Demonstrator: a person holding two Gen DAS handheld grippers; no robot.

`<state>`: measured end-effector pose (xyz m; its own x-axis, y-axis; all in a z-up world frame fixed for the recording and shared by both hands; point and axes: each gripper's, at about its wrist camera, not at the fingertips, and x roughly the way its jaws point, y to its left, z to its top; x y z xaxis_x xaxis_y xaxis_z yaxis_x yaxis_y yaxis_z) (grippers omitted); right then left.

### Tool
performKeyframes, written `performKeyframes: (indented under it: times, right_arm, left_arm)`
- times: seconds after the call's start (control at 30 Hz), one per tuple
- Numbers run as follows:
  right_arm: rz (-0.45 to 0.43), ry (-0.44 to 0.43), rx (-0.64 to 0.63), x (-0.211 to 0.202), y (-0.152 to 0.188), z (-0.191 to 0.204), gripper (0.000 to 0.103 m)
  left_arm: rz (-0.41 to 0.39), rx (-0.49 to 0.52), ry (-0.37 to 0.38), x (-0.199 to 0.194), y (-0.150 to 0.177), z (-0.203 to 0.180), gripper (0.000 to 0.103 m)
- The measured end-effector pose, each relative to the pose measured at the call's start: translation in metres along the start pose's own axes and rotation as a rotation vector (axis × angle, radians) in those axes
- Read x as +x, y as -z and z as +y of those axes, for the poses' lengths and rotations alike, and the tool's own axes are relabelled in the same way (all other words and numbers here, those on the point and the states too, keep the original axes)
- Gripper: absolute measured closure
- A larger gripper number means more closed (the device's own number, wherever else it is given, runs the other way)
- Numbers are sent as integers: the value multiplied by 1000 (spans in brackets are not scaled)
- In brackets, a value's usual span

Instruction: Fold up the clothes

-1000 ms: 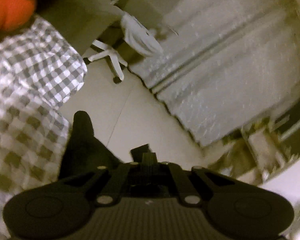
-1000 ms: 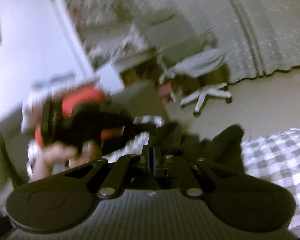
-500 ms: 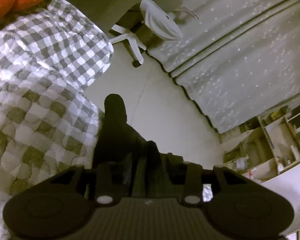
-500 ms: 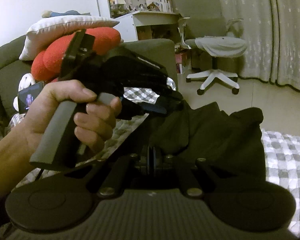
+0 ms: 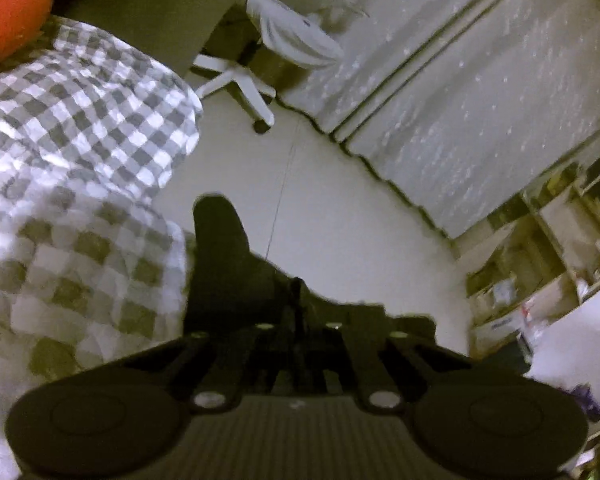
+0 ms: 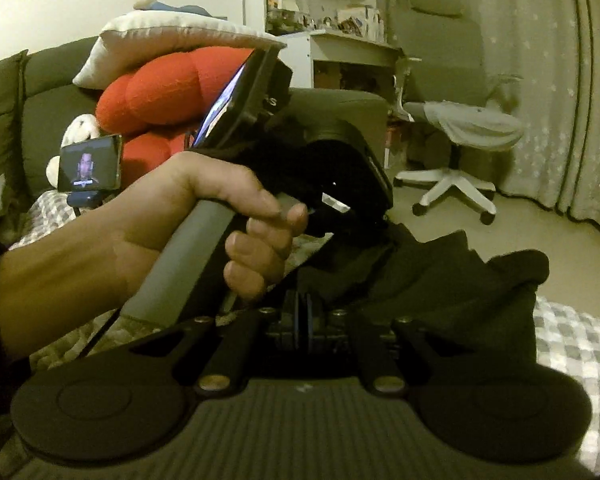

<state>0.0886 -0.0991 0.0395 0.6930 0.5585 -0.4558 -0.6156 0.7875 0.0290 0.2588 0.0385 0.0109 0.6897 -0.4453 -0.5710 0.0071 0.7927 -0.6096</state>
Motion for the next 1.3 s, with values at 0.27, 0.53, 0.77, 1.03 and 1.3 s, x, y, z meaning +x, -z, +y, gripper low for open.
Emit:
performKeyframes:
  times: [0.27,0.53,0.77,1.03,1.3]
  right_arm:
    - [-49,-39,63,-7,-7,-6,98]
    - [-27,-106,180,-19,-17,-24,87]
    - [-1,-1,250,-48,-28,-68,70]
    - [213,-93,109,-33,-18,-40,70]
    - [230,41,167,-25,-18,-56,70]
  left_arm:
    - [-82,-72,52,-16,-9,13,101]
    - [-59,-127,8,-7,-6,22,99]
    - [-87,-151,43,-22,-8,21,55]
    - [-38,14,-49,-7,6,0,74]
    - [-30,58,-36,-7,14,-2,96]
